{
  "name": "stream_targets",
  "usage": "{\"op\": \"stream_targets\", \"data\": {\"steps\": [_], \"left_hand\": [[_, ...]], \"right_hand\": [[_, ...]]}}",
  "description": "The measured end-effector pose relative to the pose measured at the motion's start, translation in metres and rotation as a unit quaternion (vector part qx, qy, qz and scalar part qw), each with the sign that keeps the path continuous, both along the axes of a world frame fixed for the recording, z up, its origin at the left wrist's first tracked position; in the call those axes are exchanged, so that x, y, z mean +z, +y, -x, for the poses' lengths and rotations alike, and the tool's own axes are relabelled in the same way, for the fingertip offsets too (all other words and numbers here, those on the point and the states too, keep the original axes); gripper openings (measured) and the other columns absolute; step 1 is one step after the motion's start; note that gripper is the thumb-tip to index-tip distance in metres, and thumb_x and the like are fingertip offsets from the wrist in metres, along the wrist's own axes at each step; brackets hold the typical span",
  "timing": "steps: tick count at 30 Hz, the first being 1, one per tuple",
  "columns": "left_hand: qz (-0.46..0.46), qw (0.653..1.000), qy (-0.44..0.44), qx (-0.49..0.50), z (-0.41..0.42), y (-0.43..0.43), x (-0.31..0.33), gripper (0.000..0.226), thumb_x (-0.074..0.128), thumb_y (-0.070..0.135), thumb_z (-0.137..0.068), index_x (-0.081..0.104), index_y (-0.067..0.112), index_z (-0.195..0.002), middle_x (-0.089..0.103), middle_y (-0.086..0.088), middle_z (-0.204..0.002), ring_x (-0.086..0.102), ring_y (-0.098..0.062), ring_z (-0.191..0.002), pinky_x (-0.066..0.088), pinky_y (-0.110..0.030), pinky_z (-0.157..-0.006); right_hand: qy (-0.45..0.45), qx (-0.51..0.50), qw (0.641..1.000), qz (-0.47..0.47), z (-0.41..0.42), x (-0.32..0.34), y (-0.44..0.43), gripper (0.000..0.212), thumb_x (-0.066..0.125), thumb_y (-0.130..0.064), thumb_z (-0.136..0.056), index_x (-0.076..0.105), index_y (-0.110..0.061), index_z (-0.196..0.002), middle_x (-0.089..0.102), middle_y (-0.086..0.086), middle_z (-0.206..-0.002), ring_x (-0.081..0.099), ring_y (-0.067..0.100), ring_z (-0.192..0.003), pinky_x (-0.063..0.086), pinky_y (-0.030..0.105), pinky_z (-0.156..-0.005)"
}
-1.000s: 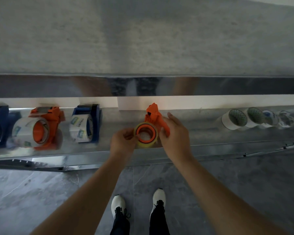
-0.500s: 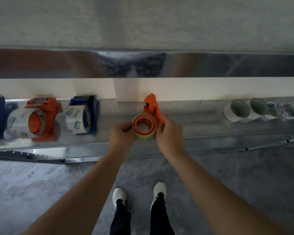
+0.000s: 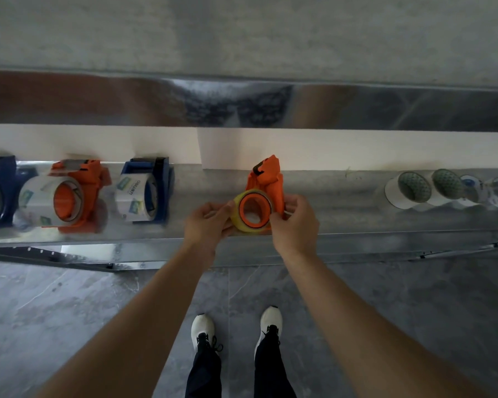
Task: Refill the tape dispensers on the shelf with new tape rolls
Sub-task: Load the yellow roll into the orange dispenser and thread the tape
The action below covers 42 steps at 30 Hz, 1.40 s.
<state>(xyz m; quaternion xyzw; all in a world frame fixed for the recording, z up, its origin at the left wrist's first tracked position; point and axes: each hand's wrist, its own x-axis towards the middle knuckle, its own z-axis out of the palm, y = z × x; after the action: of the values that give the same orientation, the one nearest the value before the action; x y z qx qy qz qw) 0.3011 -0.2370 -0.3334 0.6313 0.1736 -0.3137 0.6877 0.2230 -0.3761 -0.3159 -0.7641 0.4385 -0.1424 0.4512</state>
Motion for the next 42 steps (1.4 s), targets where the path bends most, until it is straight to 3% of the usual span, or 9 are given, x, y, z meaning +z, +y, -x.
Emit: {"op": "stream_targets", "data": {"steps": [5,11,17,24,28,30,35,39,42], "left_hand": [[0.107,0.992,0.059,-0.04,-0.008,0.001,0.01,0.033,0.065,0.015,-0.103,0.061,-0.007,-0.128,0.072,-0.028,-0.126,0.076,-0.03,-0.101,0.067,-0.036,-0.078],[0.054,0.988,0.024,-0.14,-0.017,-0.003,0.016,0.026,0.064,0.022,-0.105,0.07,0.001,-0.119,0.079,-0.019,-0.115,0.078,-0.028,-0.101,0.065,-0.04,-0.089],[-0.053,0.981,-0.085,-0.168,-0.006,-0.016,0.011,0.02,0.08,0.028,-0.094,0.079,0.007,-0.093,0.08,-0.022,-0.1,0.075,-0.046,-0.102,0.062,-0.061,-0.091],[-0.056,0.977,-0.105,-0.177,-0.005,-0.014,0.006,0.051,0.088,0.049,-0.075,0.077,0.002,-0.09,0.072,-0.036,-0.102,0.073,-0.043,-0.089,0.054,-0.076,-0.092],[-0.049,0.975,-0.115,-0.186,-0.002,-0.009,0.006,0.044,0.087,0.048,-0.073,0.078,0.007,-0.086,0.069,-0.039,-0.104,0.065,-0.034,-0.084,0.056,-0.066,-0.087],[-0.045,0.974,-0.119,-0.187,-0.001,-0.006,0.005,0.032,0.086,0.036,-0.082,0.078,0.005,-0.087,0.071,-0.037,-0.103,0.065,-0.034,-0.084,0.055,-0.058,-0.084],[-0.045,0.973,-0.113,-0.198,0.002,-0.002,0.006,0.061,0.085,0.051,-0.068,0.075,-0.002,-0.097,0.068,-0.038,-0.106,0.062,-0.03,-0.085,0.049,-0.047,-0.078],[-0.063,0.97,-0.083,-0.221,0.004,-0.007,0.009,0.039,0.076,0.032,-0.086,0.074,-0.002,-0.104,0.077,-0.021,-0.099,0.068,-0.035,-0.09,0.055,-0.047,-0.085],[-0.101,0.971,-0.063,-0.209,0.007,-0.017,0.017,0.069,0.063,0.061,-0.074,0.073,-0.001,-0.102,0.069,-0.01,-0.086,0.061,-0.024,-0.082,0.043,-0.036,-0.074]], "right_hand": [[-0.02,-0.019,0.996,-0.088,0.002,-0.013,0.002,0.017,0.075,-0.024,-0.09,0.068,-0.023,-0.105,0.07,-0.015,-0.096,0.071,0.007,-0.088,0.063,0.038,-0.078],[-0.025,0.01,0.979,-0.201,0.0,-0.025,-0.006,0.024,0.072,-0.017,-0.095,0.072,-0.016,-0.119,0.074,-0.003,-0.106,0.074,0.015,-0.095,0.065,0.041,-0.08],[0.0,0.083,0.996,-0.018,-0.01,-0.013,-0.024,0.015,0.069,-0.034,-0.097,0.077,-0.028,-0.108,0.074,-0.012,-0.099,0.065,-0.004,-0.085,0.054,0.023,-0.08],[0.054,0.263,0.953,0.138,-0.047,0.01,-0.049,0.017,0.074,-0.037,-0.093,0.081,-0.027,-0.105,0.064,-0.005,-0.099,0.057,0.009,-0.091,0.038,0.017,-0.075],[0.145,0.352,0.899,0.216,-0.071,0.023,-0.048,0.019,0.075,-0.046,-0.09,0.081,-0.032,-0.102,0.065,-0.005,-0.103,0.062,0.017,-0.097,0.049,0.039,-0.091],[0.18,0.374,0.878,0.238,-0.078,0.026,-0.046,0.02,0.074,-0.047,-0.09,0.08,-0.033,-0.102,0.065,-0.006,-0.105,0.062,0.018,-0.098,0.047,0.039,-0.093],[0.216,0.409,0.816,0.346,-0.08,0.025,-0.035,0.02,0.062,-0.041,-0.1,0.077,-0.029,-0.105,0.055,0.0,-0.104,0.059,0.022,-0.095,0.041,0.039,-0.09],[0.196,0.39,0.814,0.384,-0.072,0.02,-0.033,0.023,0.058,-0.036,-0.1,0.075,-0.021,-0.101,0.046,-0.001,-0.095,0.047,0.018,-0.084,0.041,0.036,-0.081],[0.18,0.376,0.825,0.381,-0.069,0.019,-0.03,0.022,0.06,-0.034,-0.099,0.077,-0.021,-0.102,0.043,-0.002,-0.094,0.042,0.016,-0.083,0.037,0.033,-0.078]]}}
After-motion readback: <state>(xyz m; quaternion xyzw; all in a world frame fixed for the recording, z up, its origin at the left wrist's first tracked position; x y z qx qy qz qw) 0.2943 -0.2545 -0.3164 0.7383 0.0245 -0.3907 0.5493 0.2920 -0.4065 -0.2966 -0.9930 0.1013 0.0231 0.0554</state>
